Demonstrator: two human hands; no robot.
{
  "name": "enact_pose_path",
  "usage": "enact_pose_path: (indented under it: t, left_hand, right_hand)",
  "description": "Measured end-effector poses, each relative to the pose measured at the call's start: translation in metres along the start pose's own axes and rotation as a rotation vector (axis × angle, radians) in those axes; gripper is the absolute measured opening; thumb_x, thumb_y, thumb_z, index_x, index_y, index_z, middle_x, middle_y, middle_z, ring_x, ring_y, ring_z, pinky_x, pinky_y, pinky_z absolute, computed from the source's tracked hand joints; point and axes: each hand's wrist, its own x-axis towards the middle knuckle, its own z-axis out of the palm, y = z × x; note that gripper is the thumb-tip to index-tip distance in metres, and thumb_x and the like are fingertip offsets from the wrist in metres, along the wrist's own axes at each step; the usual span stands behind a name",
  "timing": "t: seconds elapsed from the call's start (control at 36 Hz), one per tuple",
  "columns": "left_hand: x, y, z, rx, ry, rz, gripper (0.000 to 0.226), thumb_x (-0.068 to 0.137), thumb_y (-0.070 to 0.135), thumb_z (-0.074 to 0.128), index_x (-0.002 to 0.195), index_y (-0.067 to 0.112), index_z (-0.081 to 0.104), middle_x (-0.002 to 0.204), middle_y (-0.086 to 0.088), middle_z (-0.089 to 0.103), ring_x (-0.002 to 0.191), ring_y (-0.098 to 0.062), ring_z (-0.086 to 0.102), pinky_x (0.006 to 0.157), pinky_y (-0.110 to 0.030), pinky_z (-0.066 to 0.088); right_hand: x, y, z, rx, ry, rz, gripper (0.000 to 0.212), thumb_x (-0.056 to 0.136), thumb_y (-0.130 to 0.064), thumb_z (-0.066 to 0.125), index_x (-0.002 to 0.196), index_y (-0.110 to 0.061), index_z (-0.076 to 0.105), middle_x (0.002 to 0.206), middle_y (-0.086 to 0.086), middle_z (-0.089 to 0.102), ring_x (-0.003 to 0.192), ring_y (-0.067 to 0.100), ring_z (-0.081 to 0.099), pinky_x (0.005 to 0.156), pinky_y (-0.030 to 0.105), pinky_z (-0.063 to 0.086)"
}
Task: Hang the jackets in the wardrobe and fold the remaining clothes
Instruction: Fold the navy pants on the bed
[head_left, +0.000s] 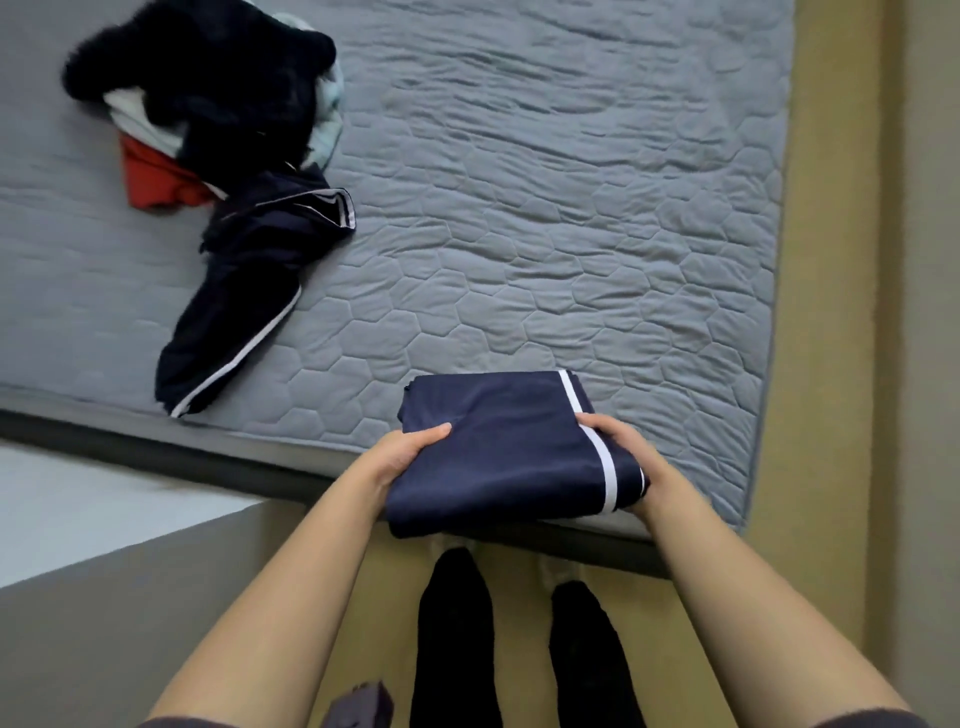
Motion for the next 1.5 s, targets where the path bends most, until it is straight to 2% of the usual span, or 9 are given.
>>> enact_pose_path:
  t: [0.25,0.44,0.56,0.67,0.75,0.89,1.06,1.19,1.5]
  left_hand:
    - [-0.148,-0.028,-0.003,-0.237,0.176,0.134,0.038,0.093,0.017,0.059,0.124,-0.006,0.056,0.120,-0.020,0.062,0.104,-0.030,0.060,0.092,-0.037,0.046]
    - [-0.239,-0.114,0.015,-0.494,0.422,0.198,0.024,0.093,0.018,0.060,0.108,0.001,0.065,0.086,-0.006,0.067,0.062,-0.009,0.065,0.052,-0.015,0.048]
    - [-0.290,-0.179,0.023,-0.668,0.574,0.230,0.023,0.093,0.021,0.060,0.107,0.004,0.063,0.086,-0.003,0.069,0.067,-0.009,0.065,0.053,-0.018,0.048]
    - [-0.346,-0.249,0.035,-0.901,0.699,0.286,0.013,0.095,0.020,0.057,0.088,0.011,0.063,0.058,0.007,0.070,0.050,-0.002,0.065,0.037,-0.012,0.042]
    - [-0.391,-0.308,0.047,-1.094,0.787,0.343,0.014,0.095,0.020,0.057,0.099,0.009,0.064,0.072,0.002,0.073,0.064,-0.007,0.068,0.053,-0.019,0.049]
    - [-0.458,-0.425,0.086,-1.301,0.975,0.401,0.014,0.093,0.021,0.058,0.096,0.010,0.066,0.070,0.002,0.073,0.063,-0.008,0.069,0.058,-0.024,0.047]
    - [-0.520,-0.570,0.170,-1.511,1.202,0.386,0.020,0.092,0.025,0.059,0.101,0.008,0.063,0.071,-0.002,0.073,0.065,-0.014,0.069,0.056,-0.024,0.049]
    - [-0.576,-0.675,0.260,-1.644,1.352,0.403,0.015,0.091,0.026,0.059,0.100,0.015,0.066,0.072,0.004,0.074,0.063,-0.007,0.070,0.046,-0.016,0.049]
    - [-0.697,-0.843,0.405,-1.999,1.629,0.484,0.038,0.088,0.018,0.063,0.120,0.000,0.061,0.121,-0.025,0.061,0.115,-0.038,0.057,0.106,-0.044,0.040]
  right_hand:
    - [-0.102,-0.009,0.035,-0.379,-0.107,0.001,0.054,0.062,-0.029,0.071,0.111,-0.005,0.065,0.094,0.013,0.071,0.075,0.028,0.068,0.072,0.036,0.054]
    - [-0.158,0.013,0.068,-0.733,-0.196,-0.006,0.061,0.063,-0.026,0.075,0.119,-0.005,0.062,0.103,0.016,0.069,0.086,0.032,0.065,0.077,0.040,0.051]
    - [-0.181,0.049,0.099,-0.938,-0.310,0.024,0.039,0.074,-0.026,0.072,0.106,-0.006,0.065,0.085,0.014,0.072,0.070,0.030,0.069,0.062,0.036,0.054]
    - [-0.209,0.111,0.132,-1.137,-0.446,0.077,0.030,0.079,-0.024,0.068,0.101,-0.004,0.064,0.076,0.013,0.070,0.065,0.028,0.067,0.064,0.035,0.053]
    - [-0.234,0.171,0.151,-1.333,-0.531,0.097,0.026,0.080,-0.024,0.067,0.095,-0.004,0.065,0.076,0.013,0.070,0.067,0.028,0.067,0.073,0.039,0.052]
    - [-0.282,0.289,0.155,-1.598,-0.706,0.190,0.024,0.081,-0.026,0.064,0.094,-0.006,0.064,0.071,0.010,0.070,0.058,0.024,0.066,0.061,0.031,0.051]
    - [-0.352,0.432,0.105,-1.851,-0.917,0.321,0.023,0.081,-0.024,0.065,0.091,-0.004,0.062,0.067,0.012,0.069,0.053,0.026,0.067,0.048,0.030,0.052]
    - [-0.422,0.546,0.032,-1.999,-1.063,0.387,0.027,0.081,-0.023,0.065,0.098,-0.001,0.061,0.071,0.015,0.070,0.058,0.028,0.068,0.054,0.033,0.054]
    - [-0.561,0.751,-0.119,-2.177,-1.224,0.478,0.044,0.095,-0.023,0.050,0.131,0.002,0.045,0.109,0.020,0.056,0.092,0.033,0.052,0.070,0.036,0.040]
